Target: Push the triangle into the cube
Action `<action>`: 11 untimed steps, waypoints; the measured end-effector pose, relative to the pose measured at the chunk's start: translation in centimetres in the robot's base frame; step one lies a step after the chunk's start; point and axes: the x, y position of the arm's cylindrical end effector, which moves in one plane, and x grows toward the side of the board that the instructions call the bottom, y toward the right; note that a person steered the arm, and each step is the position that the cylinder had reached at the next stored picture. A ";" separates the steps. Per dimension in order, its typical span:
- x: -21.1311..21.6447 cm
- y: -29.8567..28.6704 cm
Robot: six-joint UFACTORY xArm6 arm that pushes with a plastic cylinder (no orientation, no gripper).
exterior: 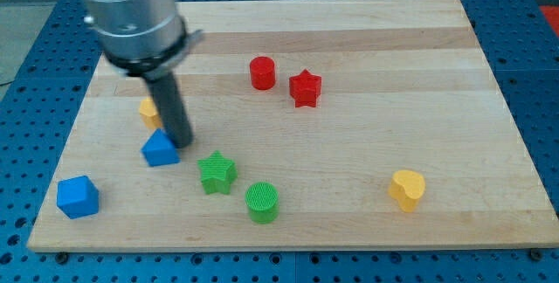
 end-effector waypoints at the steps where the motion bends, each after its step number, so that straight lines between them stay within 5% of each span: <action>1: 1.3 -5.6; 2: 1.7 -8.3; 5: 0.3 2.1; 7: 4.7 -1.4; 11: 1.3 -3.9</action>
